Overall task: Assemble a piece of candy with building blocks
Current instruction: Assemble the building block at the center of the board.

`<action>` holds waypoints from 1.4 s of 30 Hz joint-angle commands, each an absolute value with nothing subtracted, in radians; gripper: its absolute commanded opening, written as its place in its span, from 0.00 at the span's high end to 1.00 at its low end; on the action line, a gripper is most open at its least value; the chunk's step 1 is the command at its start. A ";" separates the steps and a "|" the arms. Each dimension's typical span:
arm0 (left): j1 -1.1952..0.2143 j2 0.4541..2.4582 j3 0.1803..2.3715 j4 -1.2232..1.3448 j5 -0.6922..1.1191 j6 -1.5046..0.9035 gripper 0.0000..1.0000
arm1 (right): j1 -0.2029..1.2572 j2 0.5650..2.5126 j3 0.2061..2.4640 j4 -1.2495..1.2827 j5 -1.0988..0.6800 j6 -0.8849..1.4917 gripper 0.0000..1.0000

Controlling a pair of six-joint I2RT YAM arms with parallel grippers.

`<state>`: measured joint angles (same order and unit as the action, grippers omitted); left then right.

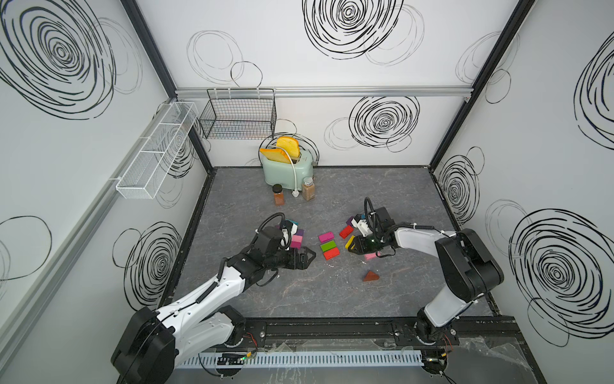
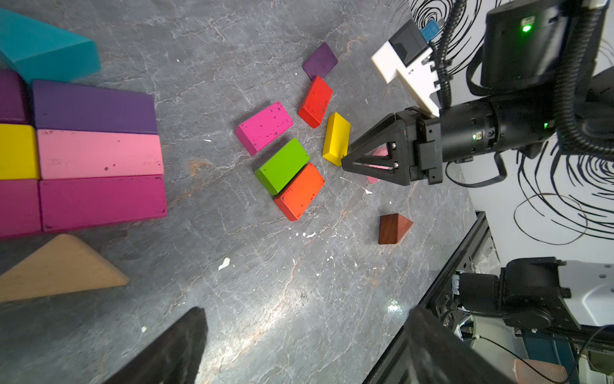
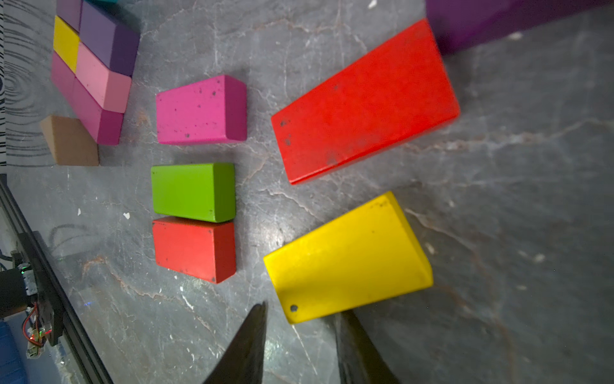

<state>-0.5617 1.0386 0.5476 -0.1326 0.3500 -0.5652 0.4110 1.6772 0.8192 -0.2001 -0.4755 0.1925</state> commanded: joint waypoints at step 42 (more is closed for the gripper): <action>-0.560 1.011 0.548 -0.137 0.331 -0.572 0.02 | 0.465 1.693 0.759 -0.051 -0.500 0.280 0.63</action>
<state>-0.5617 1.0237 0.5476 -0.1432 0.3397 -0.5652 0.4492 1.6817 0.7750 -0.0628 -0.4911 0.2573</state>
